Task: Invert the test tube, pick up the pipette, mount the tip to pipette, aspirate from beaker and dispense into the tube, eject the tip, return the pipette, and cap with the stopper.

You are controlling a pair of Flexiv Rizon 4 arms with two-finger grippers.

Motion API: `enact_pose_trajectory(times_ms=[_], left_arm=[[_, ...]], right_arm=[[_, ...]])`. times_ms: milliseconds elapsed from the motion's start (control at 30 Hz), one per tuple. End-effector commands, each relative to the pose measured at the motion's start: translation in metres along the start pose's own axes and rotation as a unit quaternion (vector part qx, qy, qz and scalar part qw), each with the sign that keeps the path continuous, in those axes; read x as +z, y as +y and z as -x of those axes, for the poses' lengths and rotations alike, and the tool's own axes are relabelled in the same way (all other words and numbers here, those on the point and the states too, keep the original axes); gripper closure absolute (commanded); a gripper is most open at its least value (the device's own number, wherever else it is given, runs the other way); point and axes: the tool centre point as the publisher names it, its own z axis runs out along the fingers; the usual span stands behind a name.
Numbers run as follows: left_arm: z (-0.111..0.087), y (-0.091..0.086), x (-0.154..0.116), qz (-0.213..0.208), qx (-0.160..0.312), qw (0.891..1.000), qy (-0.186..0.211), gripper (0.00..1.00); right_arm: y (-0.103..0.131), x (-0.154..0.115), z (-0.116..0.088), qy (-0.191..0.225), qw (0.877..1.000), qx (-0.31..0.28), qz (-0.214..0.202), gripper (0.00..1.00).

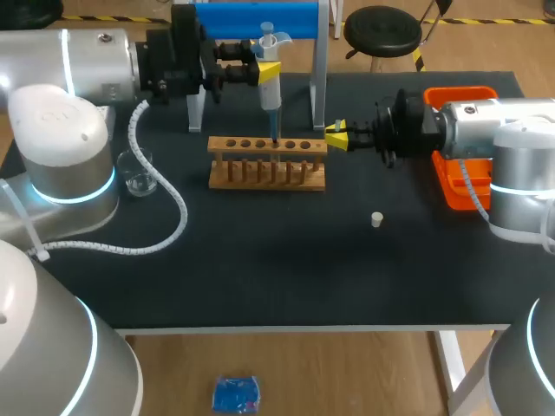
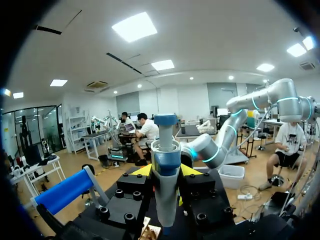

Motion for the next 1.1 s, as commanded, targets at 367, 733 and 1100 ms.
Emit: enact_pose_trajectory(times_ms=[367,733,1100], left_arm=[[0.0164,-0.0041,-0.0144,0.039,-0.019,0.997,0.061,1.0],[0.0163,-0.0002,-0.0088,0.048,-0.019,0.996,0.078,1.0],[0.0142,-0.0021,-0.0051,0.047,-0.015,0.995,0.086,1.0]], right_arm=[[0.0001,0.0001,0.0,0.0,1.0,0.0,-0.001,1.0],[0.0001,0.0001,0.0,0.0,1.0,0.0,-0.001,1.0],[0.0001,0.0001,0.0,0.0,1.0,0.0,-0.001,1.0]])
